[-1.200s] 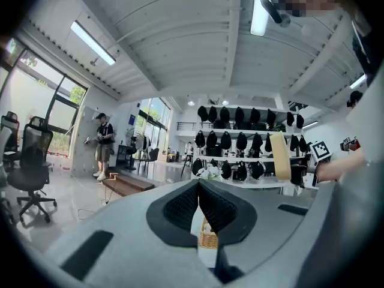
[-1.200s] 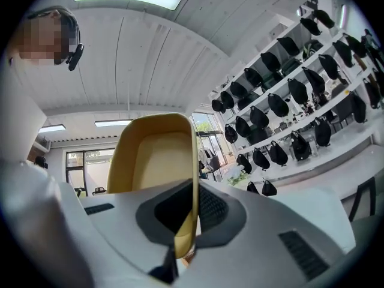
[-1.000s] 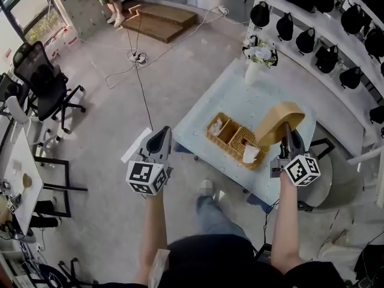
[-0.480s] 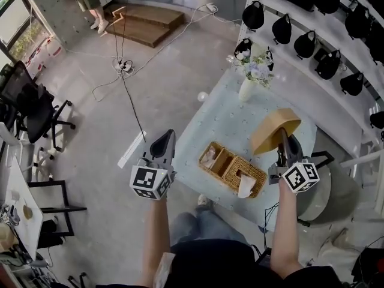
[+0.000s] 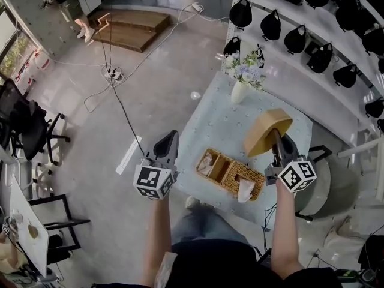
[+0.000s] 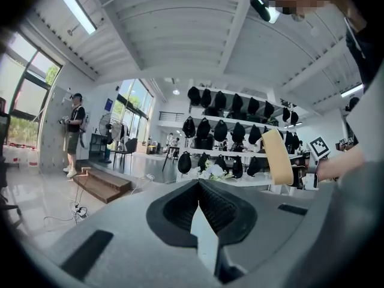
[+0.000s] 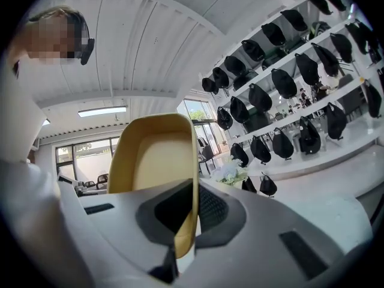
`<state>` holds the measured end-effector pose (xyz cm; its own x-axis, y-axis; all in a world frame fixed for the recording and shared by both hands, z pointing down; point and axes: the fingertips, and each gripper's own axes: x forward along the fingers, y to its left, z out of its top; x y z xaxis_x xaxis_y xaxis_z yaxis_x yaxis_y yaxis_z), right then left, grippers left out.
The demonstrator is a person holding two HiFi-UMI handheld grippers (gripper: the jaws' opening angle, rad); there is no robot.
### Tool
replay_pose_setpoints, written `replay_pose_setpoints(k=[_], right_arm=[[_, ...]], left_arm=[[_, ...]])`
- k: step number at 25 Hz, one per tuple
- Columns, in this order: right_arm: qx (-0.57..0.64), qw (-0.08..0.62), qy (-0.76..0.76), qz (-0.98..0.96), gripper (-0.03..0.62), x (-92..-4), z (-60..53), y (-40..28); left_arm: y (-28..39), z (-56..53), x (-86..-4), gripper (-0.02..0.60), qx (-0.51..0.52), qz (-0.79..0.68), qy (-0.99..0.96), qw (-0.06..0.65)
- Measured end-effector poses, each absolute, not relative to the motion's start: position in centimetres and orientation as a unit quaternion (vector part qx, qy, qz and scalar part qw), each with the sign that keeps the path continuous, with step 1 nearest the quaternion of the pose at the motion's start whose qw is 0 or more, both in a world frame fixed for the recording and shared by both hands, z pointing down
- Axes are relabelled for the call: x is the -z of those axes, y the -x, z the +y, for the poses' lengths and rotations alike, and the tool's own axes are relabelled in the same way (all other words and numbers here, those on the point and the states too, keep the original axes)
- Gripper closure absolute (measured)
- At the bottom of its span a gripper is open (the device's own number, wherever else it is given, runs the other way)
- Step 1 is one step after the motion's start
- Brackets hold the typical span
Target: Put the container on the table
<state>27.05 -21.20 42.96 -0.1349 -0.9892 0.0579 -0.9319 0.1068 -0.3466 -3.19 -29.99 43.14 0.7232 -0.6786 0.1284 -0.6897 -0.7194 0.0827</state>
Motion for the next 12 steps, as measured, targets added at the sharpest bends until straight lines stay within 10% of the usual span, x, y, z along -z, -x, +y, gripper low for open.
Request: replay_pose_setpoints(k=[12], right_arm=[[0.188,0.022,0.643,0.742,0.594,-45.2,-26.5,-25.1]], left_arm=[[-2.3,-33.6,-43.7,0.572,-0.048,-0.315,-0.946,0.058]])
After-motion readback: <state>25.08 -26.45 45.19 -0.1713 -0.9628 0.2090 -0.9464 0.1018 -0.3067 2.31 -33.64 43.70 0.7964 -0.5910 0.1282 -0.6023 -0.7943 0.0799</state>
